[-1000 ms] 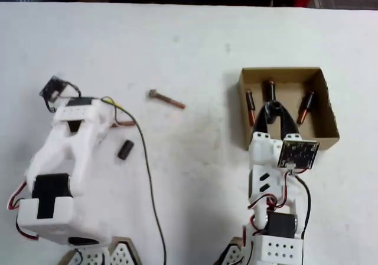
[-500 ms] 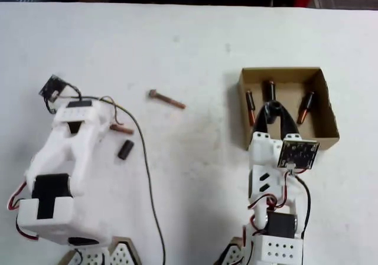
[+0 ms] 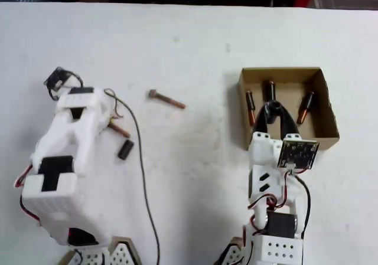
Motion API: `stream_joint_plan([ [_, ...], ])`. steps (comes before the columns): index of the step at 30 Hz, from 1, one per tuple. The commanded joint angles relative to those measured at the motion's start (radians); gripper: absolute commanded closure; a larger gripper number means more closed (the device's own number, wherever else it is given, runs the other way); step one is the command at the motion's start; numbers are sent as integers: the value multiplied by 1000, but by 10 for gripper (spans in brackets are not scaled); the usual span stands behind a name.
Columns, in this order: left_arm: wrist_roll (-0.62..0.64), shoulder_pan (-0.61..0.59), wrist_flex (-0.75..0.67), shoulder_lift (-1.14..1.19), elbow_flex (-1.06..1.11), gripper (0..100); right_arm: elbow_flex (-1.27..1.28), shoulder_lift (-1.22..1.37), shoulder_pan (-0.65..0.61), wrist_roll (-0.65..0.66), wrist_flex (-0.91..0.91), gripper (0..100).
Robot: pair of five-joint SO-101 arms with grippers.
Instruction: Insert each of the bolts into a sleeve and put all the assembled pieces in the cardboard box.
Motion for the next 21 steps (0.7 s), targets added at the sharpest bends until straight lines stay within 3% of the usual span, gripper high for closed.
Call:
stream_joint_plan([
  [1,-81,-5,2,53,-120,898,9,-7,4,0,4,981],
  [13,-560,7,35,182,-292,898,9,-7,4,0,4,981],
  [21,-885,53,242,182,-324,899,9,-7,4,0,4,981],
])
